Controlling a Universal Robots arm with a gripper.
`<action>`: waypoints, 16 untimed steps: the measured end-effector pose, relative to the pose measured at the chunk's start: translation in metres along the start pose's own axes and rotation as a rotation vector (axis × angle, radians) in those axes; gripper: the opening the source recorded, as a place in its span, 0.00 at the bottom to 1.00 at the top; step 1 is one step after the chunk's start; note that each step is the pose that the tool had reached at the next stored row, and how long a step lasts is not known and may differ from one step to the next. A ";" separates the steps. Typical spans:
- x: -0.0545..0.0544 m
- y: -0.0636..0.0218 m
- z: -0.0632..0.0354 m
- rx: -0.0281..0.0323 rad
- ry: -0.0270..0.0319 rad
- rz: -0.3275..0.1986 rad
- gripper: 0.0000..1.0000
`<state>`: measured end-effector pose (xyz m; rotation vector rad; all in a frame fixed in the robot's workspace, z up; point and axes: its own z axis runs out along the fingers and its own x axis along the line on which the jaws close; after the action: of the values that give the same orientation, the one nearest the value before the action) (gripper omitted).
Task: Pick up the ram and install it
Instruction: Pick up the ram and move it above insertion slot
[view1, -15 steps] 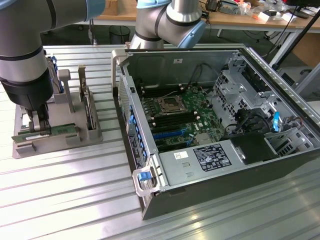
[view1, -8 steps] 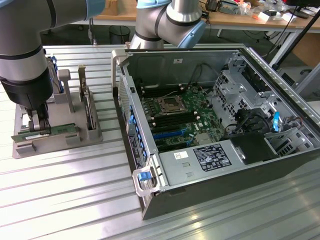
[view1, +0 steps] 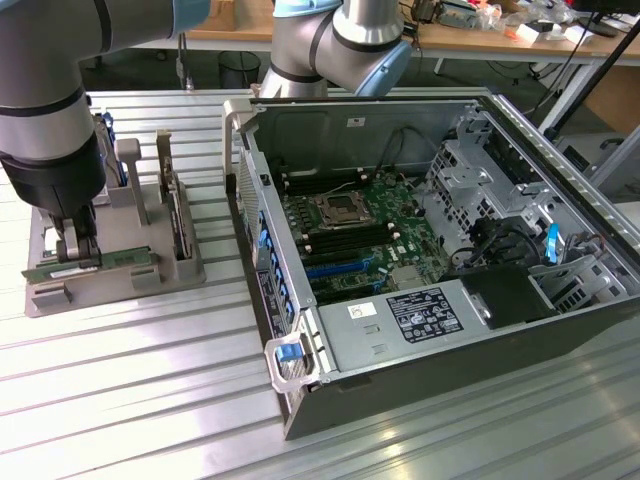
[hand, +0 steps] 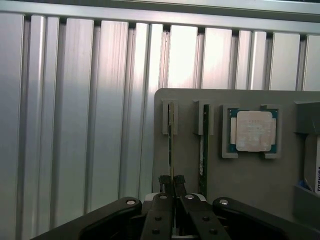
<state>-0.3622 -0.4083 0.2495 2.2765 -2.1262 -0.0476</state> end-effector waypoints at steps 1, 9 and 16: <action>0.000 0.0000 -0.0005 0.0000 0.0000 0.000 0.12; 0.000 0.0001 -0.0020 -0.0001 0.0000 0.000 0.12; 0.000 0.0001 -0.0036 0.0000 0.0000 0.000 0.12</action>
<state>-0.3622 -0.4083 0.2531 2.2765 -2.1262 -0.0476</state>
